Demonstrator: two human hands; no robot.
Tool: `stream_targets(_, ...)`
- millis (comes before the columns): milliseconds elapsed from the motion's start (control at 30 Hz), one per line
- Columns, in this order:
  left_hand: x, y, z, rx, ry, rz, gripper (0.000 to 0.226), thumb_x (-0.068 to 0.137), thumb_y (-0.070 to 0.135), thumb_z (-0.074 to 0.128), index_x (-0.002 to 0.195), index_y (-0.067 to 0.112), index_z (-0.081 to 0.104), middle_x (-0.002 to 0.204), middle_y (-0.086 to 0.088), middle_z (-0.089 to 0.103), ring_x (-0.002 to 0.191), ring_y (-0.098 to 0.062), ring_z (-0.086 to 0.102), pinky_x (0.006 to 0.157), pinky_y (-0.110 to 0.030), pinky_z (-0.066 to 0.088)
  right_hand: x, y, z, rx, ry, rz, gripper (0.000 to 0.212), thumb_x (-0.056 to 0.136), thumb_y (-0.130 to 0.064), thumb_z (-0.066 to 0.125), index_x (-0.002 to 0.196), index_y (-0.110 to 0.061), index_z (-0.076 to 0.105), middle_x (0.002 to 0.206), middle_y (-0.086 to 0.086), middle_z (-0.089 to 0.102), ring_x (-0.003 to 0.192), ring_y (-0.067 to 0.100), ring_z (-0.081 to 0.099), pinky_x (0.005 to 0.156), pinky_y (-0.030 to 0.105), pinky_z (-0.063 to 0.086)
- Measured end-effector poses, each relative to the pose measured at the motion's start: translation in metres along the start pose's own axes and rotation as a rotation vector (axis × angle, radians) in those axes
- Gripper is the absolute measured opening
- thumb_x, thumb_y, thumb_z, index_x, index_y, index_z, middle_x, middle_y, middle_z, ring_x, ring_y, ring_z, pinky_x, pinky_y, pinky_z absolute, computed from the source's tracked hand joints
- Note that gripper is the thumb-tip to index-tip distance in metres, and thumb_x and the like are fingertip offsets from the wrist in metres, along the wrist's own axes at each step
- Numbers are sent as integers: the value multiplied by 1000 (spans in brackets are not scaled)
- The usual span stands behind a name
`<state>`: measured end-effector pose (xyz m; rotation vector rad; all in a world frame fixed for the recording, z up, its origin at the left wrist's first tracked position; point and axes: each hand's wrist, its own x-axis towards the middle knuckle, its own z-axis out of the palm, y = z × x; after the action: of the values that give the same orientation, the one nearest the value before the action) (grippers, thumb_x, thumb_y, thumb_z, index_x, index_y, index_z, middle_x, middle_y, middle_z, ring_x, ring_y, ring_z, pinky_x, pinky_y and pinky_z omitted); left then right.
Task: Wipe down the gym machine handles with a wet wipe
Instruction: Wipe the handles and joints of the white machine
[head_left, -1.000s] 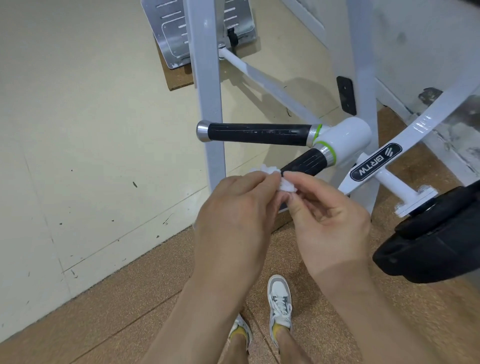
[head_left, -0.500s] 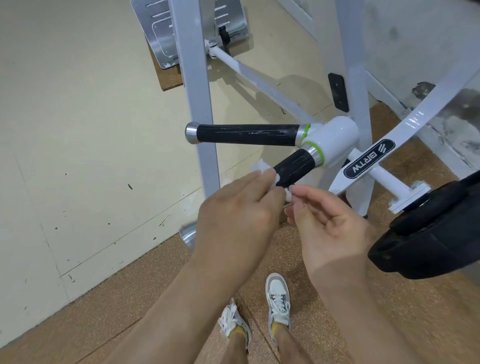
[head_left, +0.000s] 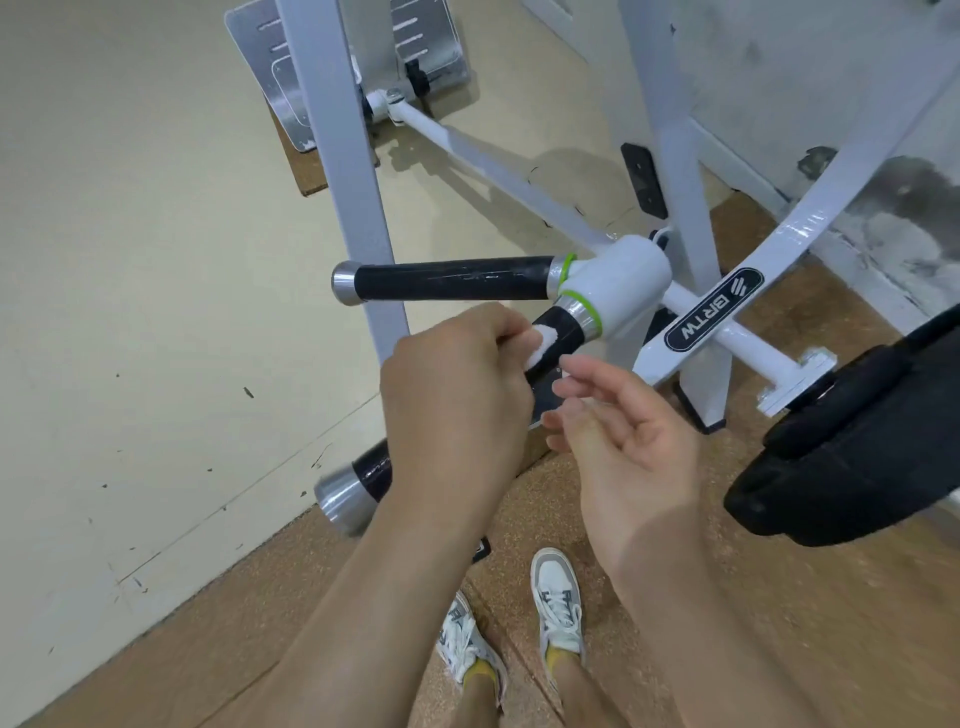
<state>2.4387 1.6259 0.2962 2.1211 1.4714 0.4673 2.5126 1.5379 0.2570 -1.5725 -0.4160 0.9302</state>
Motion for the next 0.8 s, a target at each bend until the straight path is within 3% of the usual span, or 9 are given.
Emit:
stream_targets(100, -12, -5, 3, 150, -62, 361, 23, 78, 21, 50, 73, 19, 73, 74, 1, 72, 67, -23, 69, 47, -27, 49, -1, 3, 0, -34, -10, -29, 46, 90, 0, 56, 86, -44, 70, 89, -8, 71, 82, 14, 68, 74, 25, 52)
stream_targets(133, -9, -9, 1, 148, -53, 400, 23, 79, 22, 51, 74, 19, 73, 75, 1, 73, 67, -22, 70, 47, -29, 51, -1, 3, -1, -41, -11, -30, 47, 90, 0, 57, 86, -45, 70, 89, -8, 71, 82, 13, 68, 74, 24, 52)
stream_targets(267, 8, 0, 4, -50, 28, -48, 10, 83, 29, 65, 78, 26, 73, 66, 5, 70, 65, -17, 62, 60, -31, 43, 0, 3, -4, -9, 11, -21, 42, 91, 2, 55, 93, -38, 66, 89, -9, 67, 77, 9, 66, 74, 24, 53)
stream_targets(367, -5, 9, 10, 126, -40, 188, 15, 75, 19, 53, 72, 22, 68, 63, 6, 64, 59, -21, 62, 45, -25, 35, 3, -1, -5, 4, -7, -50, 45, 91, 4, 54, 97, -39, 66, 88, -13, 68, 80, 10, 66, 75, 26, 53)
stream_targets(433, -3, 1, 12, 150, -33, 342, 21, 72, 18, 49, 74, 17, 70, 70, 4, 69, 63, -22, 66, 44, -26, 45, 6, -1, -6, -14, -9, -68, 45, 91, 4, 53, 98, -39, 65, 89, -11, 68, 80, 8, 64, 74, 27, 55)
stream_targets(567, 16, 9, 10, -26, -22, 16, 8, 84, 20, 63, 82, 21, 71, 71, 3, 70, 67, -20, 63, 60, -34, 47, 8, -1, -5, -91, 22, -132, 43, 92, 1, 55, 101, -40, 63, 102, 0, 63, 85, 12, 64, 76, 26, 52)
stream_targets(667, 8, 5, 9, 111, -17, 206, 3, 78, 13, 64, 78, 17, 65, 63, 2, 65, 55, -26, 59, 48, -26, 38, 7, -2, -7, -171, 18, -197, 42, 91, 1, 56, 108, -38, 61, 106, -10, 55, 85, 9, 61, 76, 14, 47)
stream_targets(733, 3, -1, 11, 206, -2, 324, 11, 68, 7, 69, 73, 15, 63, 58, 2, 60, 47, -24, 55, 44, -22, 31, 6, -1, -9, -220, -2, -234, 45, 91, 2, 55, 112, -37, 61, 107, -14, 54, 85, 11, 60, 75, 15, 48)
stream_targets(800, 9, 3, 18, 150, -13, 330, 14, 62, 4, 65, 72, 14, 63, 64, 1, 61, 52, -24, 57, 45, -23, 35, 7, -1, -10, -218, 3, -249, 47, 90, 6, 54, 112, -36, 62, 107, -13, 54, 84, 11, 60, 74, 16, 48)
